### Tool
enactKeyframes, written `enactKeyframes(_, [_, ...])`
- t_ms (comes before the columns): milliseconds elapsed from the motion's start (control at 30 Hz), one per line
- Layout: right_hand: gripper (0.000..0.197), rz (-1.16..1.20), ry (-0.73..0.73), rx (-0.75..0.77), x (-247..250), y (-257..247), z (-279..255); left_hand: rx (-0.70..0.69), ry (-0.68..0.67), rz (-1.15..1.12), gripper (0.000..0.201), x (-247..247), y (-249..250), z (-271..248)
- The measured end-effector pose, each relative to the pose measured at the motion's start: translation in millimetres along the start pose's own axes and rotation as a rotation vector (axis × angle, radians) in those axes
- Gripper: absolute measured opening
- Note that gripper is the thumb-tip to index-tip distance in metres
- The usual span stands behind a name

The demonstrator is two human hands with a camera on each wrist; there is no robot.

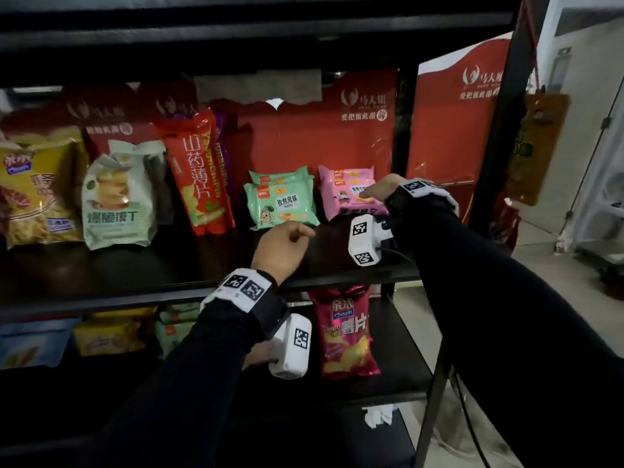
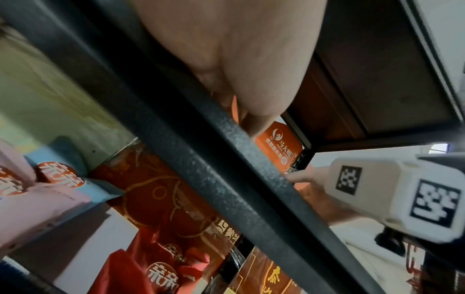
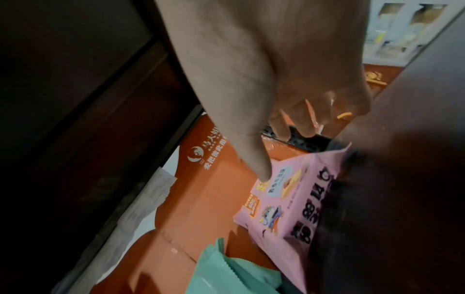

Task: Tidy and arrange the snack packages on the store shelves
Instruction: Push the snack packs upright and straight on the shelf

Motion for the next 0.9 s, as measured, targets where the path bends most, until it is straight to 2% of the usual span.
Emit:
enactKeyframes(67, [0.042, 0.038, -0.016, -0.016, -4.3, 7.7, 7.3, 0.031, 0.023, -0.018, 0.021, -0.2, -6.6, 4.0])
enactKeyframes(167, [0.036, -0.053, -0.057, 0.018, -12.9, 17.8, 15.4, 0.043, 0.014, -0.061, 0.020, 1.1, -12.2, 2.6])
enactKeyframes(267, [0.031, 0.178, -0.153, -0.022, -19.2, 20.8, 10.8, 0.050, -0.026, -0.076, 0.016, 1.8, -7.7, 2.7])
enactKeyframes(367, [0.032, 0.217, -0.132, -0.101, -13.5, 20.3, -1.9, 0.101, -0.132, -0.051, 0.019, 0.2, -0.2, 6.7])
enactKeyframes(433, [0.033, 0.307, -0.080, -0.074, -11.0, 16.3, -11.1, 0.137, -0.199, -0.025, 0.028, -1.0, 7.1, 12.5])
enactKeyframes(533, [0.047, 0.688, 0.066, 0.011, -4.4, 13.3, -29.1, 0.150, -0.253, -0.035, 0.045, -1.9, 22.5, 25.7])
enactKeyframes(633, [0.036, 0.924, 0.186, 0.135, 6.0, 12.5, -51.4, 0.108, -0.265, -0.118, 0.072, 0.6, 38.2, 42.3])
enactKeyframes(700, [0.032, 0.974, 0.167, 0.210, 10.1, 9.7, -64.2, 0.071, -0.245, -0.181, 0.088, 7.7, 44.7, 52.0])
enactKeyframes(733, [0.031, 0.973, 0.142, 0.244, 10.9, 7.9, -68.5, 0.050, -0.248, -0.200, 0.084, 10.5, 46.2, 56.7])
enactKeyframes(767, [0.031, 0.971, 0.117, 0.267, 9.8, 5.7, -71.2, 0.026, -0.279, -0.212, 0.071, 11.4, 48.1, 59.3])
enactKeyframes(833, [0.031, 1.013, 0.064, 0.291, 6.6, -0.6, -74.4, -0.018, -0.402, -0.202, 0.047, 6.5, 53.3, 57.2])
enactKeyframes(900, [0.033, 1.099, -0.004, 0.301, 0.9, -8.4, -73.7, -0.052, -0.457, -0.162, 0.038, 1.2, 54.5, 54.6])
Point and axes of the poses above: each hand's wrist, its own z-axis towards the middle knuckle, its own x-axis out of the back of the hand, y = z × x, the point moved 5 cm from there along z, towards the middle knuckle, and after that the axes turned 3 degrees about x, right-handed, at the moved point
